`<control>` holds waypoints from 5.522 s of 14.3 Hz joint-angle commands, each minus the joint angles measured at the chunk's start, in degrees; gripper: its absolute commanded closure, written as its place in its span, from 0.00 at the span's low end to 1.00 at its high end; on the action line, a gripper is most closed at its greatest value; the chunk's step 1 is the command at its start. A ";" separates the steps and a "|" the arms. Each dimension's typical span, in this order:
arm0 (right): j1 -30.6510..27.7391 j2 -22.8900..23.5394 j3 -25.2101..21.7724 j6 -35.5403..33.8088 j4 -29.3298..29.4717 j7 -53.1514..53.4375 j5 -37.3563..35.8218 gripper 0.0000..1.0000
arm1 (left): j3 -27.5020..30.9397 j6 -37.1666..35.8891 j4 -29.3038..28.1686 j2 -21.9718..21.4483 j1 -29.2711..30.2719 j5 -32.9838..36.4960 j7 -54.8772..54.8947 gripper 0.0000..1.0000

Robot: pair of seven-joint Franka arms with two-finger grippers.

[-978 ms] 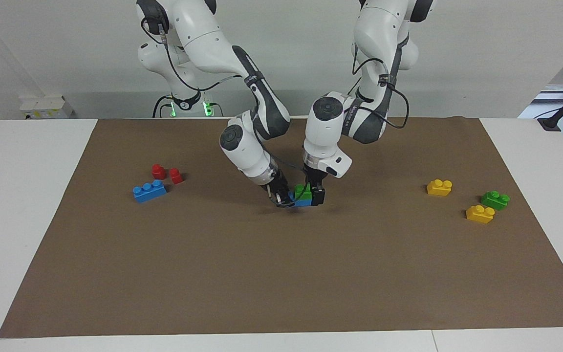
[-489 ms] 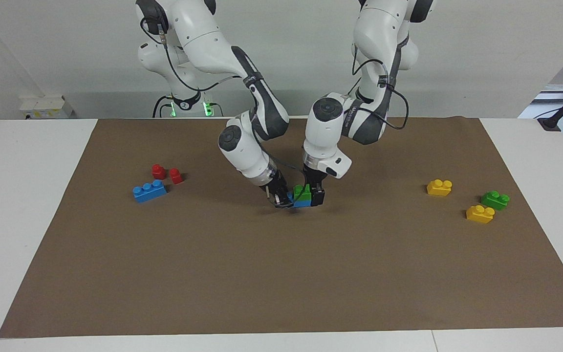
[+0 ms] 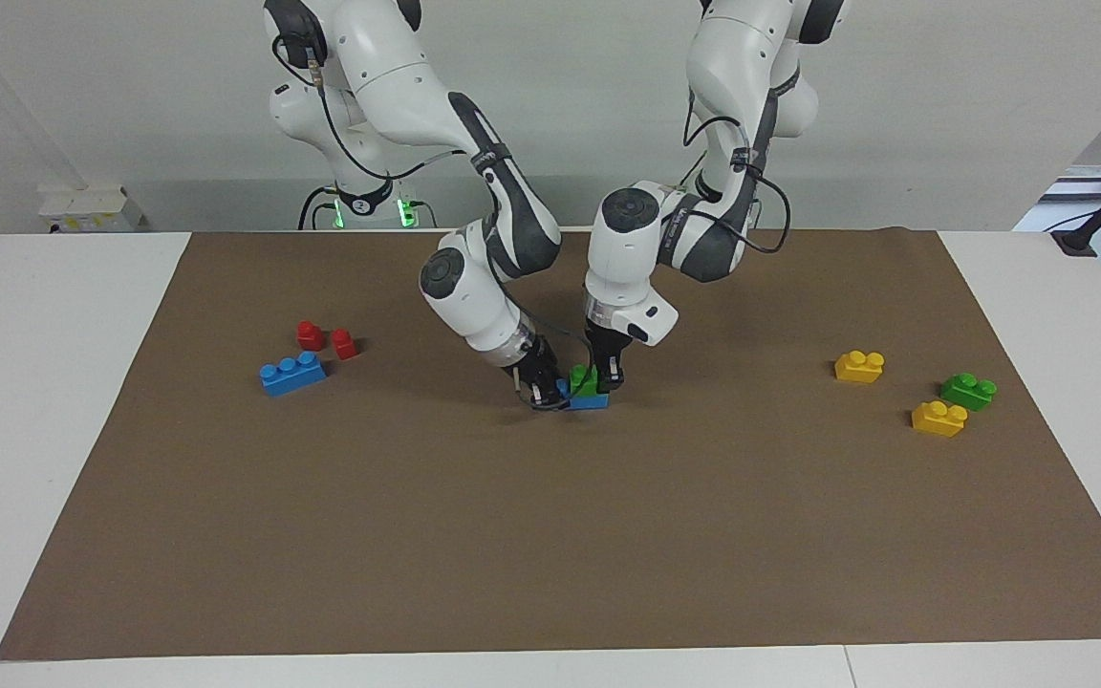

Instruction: Remove green block with left arm and hold with right

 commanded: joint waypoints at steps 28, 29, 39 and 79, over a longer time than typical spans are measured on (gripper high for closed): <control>-29.75 -4.50 -0.13 -38.07 9.86 -26.55 -10.32 1.00 | 0.82 -15.82 1.31 -13.14 23.83 -8.67 44.72 1.00; -30.90 -4.68 -0.13 -37.81 8.71 -28.74 -11.37 1.00 | 0.82 -15.73 1.22 -13.14 25.33 -8.67 47.18 1.00; -39.34 -4.68 -0.65 -32.98 2.99 -39.05 -13.14 1.00 | 1.17 -10.03 1.31 -7.53 34.39 -8.32 61.97 1.00; -29.94 -26.65 -0.04 -50.80 13.09 -77.41 -37.13 0.00 | -2.07 -24.59 18.36 -2.93 36.50 0.91 103.43 0.00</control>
